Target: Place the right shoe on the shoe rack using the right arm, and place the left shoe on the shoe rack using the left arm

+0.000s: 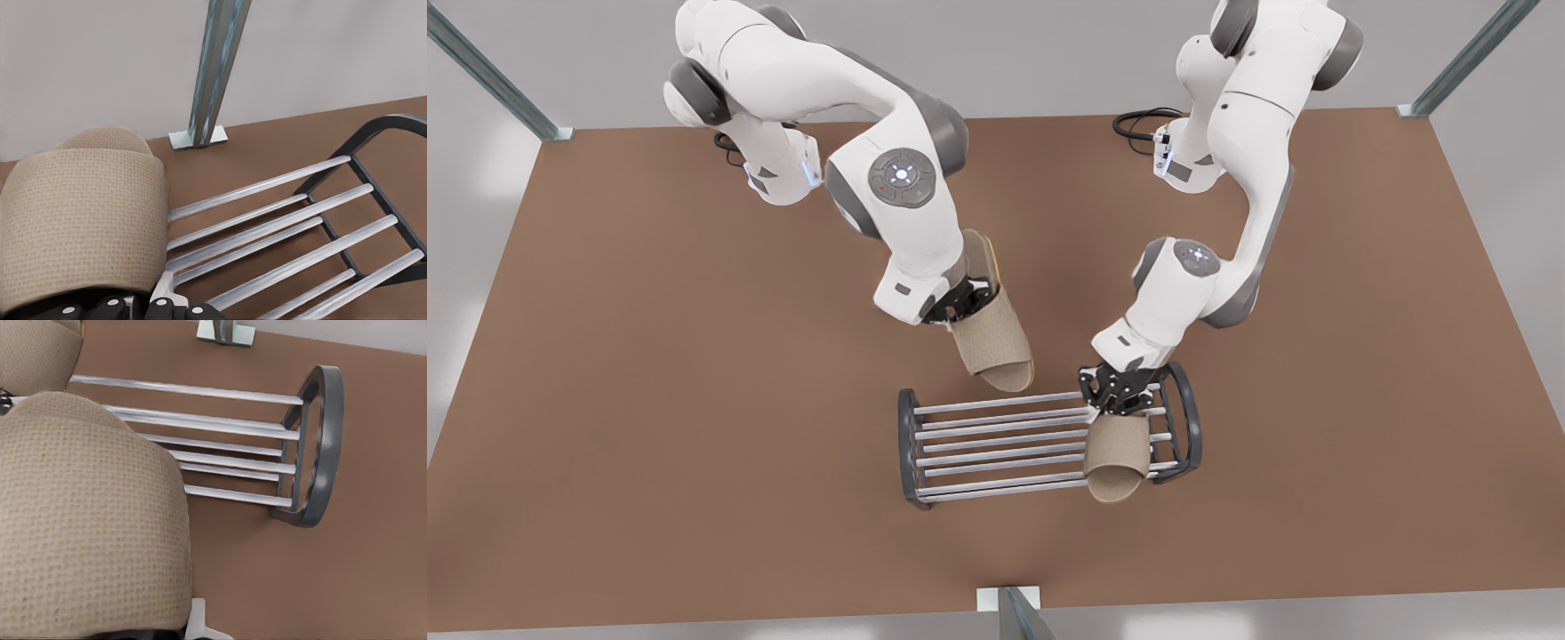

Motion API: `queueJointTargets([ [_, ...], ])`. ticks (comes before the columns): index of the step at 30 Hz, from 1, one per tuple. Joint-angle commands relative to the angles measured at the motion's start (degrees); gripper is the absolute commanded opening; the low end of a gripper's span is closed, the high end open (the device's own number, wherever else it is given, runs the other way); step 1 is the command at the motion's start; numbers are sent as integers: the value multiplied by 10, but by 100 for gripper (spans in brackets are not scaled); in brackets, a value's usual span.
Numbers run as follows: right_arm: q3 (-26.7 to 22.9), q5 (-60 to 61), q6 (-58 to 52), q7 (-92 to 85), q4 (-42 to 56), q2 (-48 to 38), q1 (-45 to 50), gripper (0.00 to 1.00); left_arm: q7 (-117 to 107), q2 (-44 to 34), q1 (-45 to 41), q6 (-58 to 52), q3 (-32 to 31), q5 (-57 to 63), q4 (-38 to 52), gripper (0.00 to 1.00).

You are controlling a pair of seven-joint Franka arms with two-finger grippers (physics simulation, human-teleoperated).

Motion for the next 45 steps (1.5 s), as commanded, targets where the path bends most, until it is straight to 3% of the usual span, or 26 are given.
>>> queueJointTargets([
  [1, -6, -8, 74, 295, 2, 10, 16, 21, -52, 0, 0, -4, 1, -2, -3, 21],
  [8, -13, -56, 132, 315, -4, 36, 17, 21, -60, 13, 0, -4, 10, -2, -6, 21],
  [9, -13, -62, 133, 304, -6, 36, 1, 21, -59, 13, 0, -5, 11, -2, -6, 35],
  [10, -12, -65, 133, 283, -6, 36, -7, 21, -59, 13, 0, -4, 11, -2, -6, 100],
  [24, -13, -118, 285, 153, -7, 92, -17, 21, -61, -22, 0, -61, 23, -2, -6, 100],
  [26, -13, -139, 292, 137, -6, 97, -19, 21, -60, -52, 1, -126, 30, -2, -6, 100],
  [29, -13, -155, 298, 135, -7, 99, -21, 21, -66, -145, 1, -396, 75, -4, 18, 100],
  [30, -13, -158, 298, 135, -9, 99, -21, 41, -75, -149, 9, -508, 78, -3, 61, 100],
  [31, -13, -175, 300, 138, -12, 98, -20, 100, -75, -148, 19, -643, 88, -3, 103, 100],
  [33, -13, -182, 300, 138, -13, 98, -17, 100, -76, -146, 34, -719, 94, -4, 152, 100],
  [42, -7, -146, 282, 141, -20, 91, -17, 100, -70, -150, 39, -718, 93, 2, 164, 100],
  [45, -1, -6, 52, 35, -14, 3, -83, 100, -71, -152, 39, -720, 93, 15, 170, 100],
])
